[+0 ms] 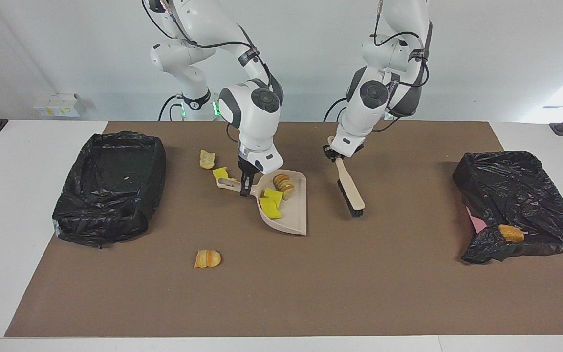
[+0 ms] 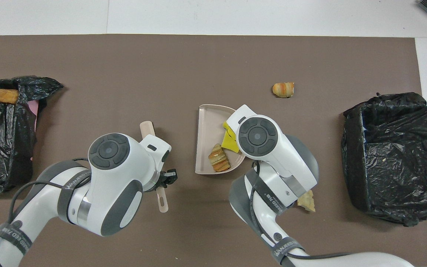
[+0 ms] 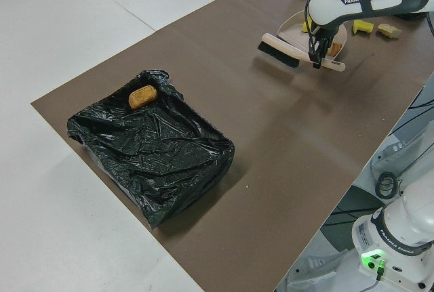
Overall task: Sweep and dump trash in bin
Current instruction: 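Carry the loaded dustpan to the black bag while the left gripper withdraws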
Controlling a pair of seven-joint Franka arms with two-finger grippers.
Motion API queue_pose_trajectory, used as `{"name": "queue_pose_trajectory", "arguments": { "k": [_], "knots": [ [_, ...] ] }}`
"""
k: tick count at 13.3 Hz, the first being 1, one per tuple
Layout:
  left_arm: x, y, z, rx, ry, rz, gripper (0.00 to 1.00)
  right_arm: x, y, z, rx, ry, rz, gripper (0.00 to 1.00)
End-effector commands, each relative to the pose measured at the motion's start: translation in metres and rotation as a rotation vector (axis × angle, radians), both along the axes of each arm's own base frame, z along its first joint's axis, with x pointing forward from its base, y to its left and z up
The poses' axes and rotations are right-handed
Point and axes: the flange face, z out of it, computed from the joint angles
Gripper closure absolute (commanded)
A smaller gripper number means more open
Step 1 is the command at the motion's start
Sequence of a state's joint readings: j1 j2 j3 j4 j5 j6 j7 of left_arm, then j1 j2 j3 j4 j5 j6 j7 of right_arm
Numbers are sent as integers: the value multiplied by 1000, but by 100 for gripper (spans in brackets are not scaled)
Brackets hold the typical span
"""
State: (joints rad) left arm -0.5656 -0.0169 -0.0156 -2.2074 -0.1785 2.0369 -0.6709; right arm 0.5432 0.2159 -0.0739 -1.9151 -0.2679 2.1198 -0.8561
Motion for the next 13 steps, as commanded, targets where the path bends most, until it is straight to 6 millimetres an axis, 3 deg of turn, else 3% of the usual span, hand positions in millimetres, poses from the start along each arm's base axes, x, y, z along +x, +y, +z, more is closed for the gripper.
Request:
{"name": "queue_pose_trajectory", "arguments": {
  "k": [1, 3, 5, 8, 10, 11, 12, 13],
  "knots": [
    [-55, -19, 2, 29, -1, -61, 100, -4, -42, 45, 16, -44, -43, 100],
    [-90, -37, 2, 23, -13, -128, 100, -1, -71, 70, 20, -60, -60, 100],
    [-113, -52, -8, 20, -24, -175, 100, 3, -100, 91, 25, -77, -64, 100],
    [-131, -57, -34, -17, -74, -167, 100, 10, -177, 119, 98, -64, -100, 100],
    [-153, -69, -44, -46, -92, -174, 100, 7, -230, 135, 105, -55, -131, 100],
    [-152, -70, -44, -44, -89, -161, 86, 6, -254, 139, 96, -50, -108, 100],
    [-148, -69, -44, -41, -86, -152, 13, 6, -275, 141, 89, -45, -90, 100],
    [-141, -68, -41, -44, -86, -145, 0, 3, -297, 147, 84, -49, -84, 100]
  ]
}}
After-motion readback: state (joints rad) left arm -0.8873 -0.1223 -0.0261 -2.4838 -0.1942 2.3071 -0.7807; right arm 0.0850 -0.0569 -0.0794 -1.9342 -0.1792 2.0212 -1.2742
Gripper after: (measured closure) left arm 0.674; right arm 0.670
